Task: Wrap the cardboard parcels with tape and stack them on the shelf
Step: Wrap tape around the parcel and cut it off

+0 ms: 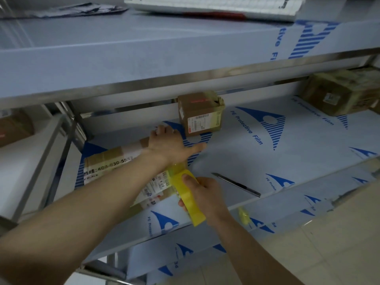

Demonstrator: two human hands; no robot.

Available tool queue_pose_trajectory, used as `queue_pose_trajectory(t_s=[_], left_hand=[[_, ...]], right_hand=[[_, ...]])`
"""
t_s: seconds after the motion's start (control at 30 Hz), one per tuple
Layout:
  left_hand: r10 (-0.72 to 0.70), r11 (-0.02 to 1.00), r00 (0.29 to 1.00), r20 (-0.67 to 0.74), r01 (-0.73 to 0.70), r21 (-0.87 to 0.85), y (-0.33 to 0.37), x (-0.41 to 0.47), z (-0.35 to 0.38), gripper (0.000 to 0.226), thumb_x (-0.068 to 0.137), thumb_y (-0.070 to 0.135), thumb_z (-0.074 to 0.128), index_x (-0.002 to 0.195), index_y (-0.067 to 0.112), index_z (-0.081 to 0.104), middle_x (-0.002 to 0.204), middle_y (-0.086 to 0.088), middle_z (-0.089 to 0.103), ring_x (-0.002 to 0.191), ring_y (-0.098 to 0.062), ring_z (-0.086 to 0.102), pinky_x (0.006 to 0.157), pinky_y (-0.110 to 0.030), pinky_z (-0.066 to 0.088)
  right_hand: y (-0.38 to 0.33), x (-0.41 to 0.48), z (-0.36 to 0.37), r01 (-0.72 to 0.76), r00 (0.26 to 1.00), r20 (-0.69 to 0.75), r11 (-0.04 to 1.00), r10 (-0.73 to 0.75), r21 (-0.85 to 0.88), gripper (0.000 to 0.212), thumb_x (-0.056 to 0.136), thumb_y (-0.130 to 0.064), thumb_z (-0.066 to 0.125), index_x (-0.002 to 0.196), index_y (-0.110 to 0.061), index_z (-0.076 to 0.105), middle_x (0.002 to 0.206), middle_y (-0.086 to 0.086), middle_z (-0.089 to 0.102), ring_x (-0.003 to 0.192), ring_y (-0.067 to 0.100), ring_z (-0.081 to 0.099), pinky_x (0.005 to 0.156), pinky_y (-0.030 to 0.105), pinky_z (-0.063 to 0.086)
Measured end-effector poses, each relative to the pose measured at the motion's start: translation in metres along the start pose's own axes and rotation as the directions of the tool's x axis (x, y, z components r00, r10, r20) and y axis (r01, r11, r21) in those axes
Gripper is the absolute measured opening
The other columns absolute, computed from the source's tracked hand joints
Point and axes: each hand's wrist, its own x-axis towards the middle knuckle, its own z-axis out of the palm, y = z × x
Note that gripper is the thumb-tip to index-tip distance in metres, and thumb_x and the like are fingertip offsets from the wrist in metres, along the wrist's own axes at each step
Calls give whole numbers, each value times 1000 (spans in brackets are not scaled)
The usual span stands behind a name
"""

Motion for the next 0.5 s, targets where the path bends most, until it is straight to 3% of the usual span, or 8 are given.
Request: queue_pose_trajectory(t_s=[0.03,0.07,0.13,0.2,0.27,0.33,0.43,0.5], left_hand=[[5,1000,998,69,-4,-14,3,-7,1,117,62,95,8,141,14,38,145,-20,36,134,-35,32,109,-48,22],[25,998,992,125,-19,-52,2,-8,-4,120,61,95,15,151,15,16,156,-19,16,143,-34,17,114,-47,12],[95,985,950,297,-46,-168,-10,-9,-21,128,56,93,38,152,21,-7,159,-14,-8,146,-30,-3,116,-46,1],[102,980,856,506,0,-198,-36,-11,-38,147,39,86,63,147,31,-20,158,-7,-19,145,-29,-14,115,-52,0],[56,982,799,598,63,-177,-62,-22,-42,153,31,72,78,144,42,-23,159,-5,-9,145,-34,-6,112,-57,15],[80,971,824,560,62,-230,-75,-32,-37,142,45,60,84,145,45,-16,154,-8,15,139,-37,21,106,-51,32],[188,838,809,557,164,-521,-91,-32,-41,122,51,52,84,150,30,17,134,-11,52,112,-29,57,96,-45,49],[250,730,781,572,235,-641,-102,-35,-50,103,52,54,82,140,19,42,118,-10,65,97,-26,66,85,-35,56]], right_hand=[[0,0,0,-10,1000,5,1000,10,10,37,91,-34,55,61,-13,62,57,8,69,47,17,61,58,32,54],[-1,0,0,-19,1000,10,1000,19,20,37,91,-35,56,63,-12,62,57,8,69,48,17,62,59,32,54],[-1,-2,-1,-35,999,17,999,35,9,36,91,-38,56,68,-11,64,58,8,70,50,18,63,58,31,54],[-2,-2,-4,-36,999,25,999,36,-16,37,91,-39,56,71,-10,66,60,9,70,51,19,63,62,34,55],[-5,-5,-7,-37,998,51,999,38,-9,37,91,-38,57,73,-7,67,61,11,70,50,20,62,63,36,55],[-12,-7,-9,-40,996,80,999,42,-15,39,91,-40,58,72,-7,67,56,7,69,47,16,62,57,27,54],[-35,-20,-22,-17,990,142,999,21,-30,31,85,-40,66,73,-12,67,55,-1,69,48,9,66,46,19,50],[-56,-28,-37,54,970,236,997,-65,54,24,77,-32,74,87,-10,72,74,5,75,66,17,72,56,26,55]])
